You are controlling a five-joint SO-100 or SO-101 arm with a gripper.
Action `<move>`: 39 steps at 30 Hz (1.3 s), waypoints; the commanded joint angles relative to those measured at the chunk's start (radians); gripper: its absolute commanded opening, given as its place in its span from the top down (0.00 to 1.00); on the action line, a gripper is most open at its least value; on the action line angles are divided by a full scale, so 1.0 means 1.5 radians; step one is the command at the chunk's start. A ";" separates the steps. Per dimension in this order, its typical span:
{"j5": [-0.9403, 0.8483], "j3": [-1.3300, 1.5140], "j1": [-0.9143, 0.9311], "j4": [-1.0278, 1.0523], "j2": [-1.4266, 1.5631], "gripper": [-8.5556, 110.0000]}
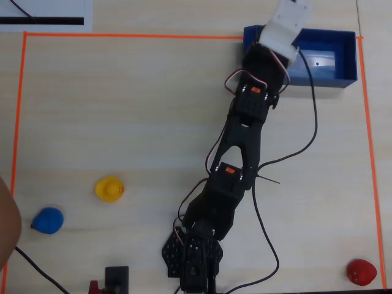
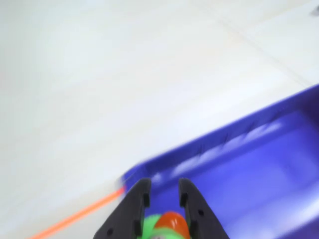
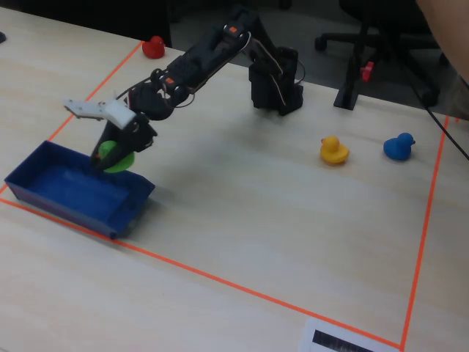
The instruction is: Grasp green duck and put it into box.
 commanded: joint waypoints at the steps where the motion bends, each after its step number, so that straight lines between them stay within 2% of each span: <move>1: -0.024 -0.239 0.042 -0.028 -0.132 0.93; 17: -0.112 -0.407 0.058 -0.152 -0.405 0.92; 19: -0.119 -0.421 0.055 -0.153 -0.417 0.88; 26: -0.120 -0.439 0.052 -0.151 -0.428 0.75; 35: -0.114 -0.439 0.053 -0.101 -0.395 0.73; 39: -0.120 -0.420 0.051 -0.025 -0.324 0.75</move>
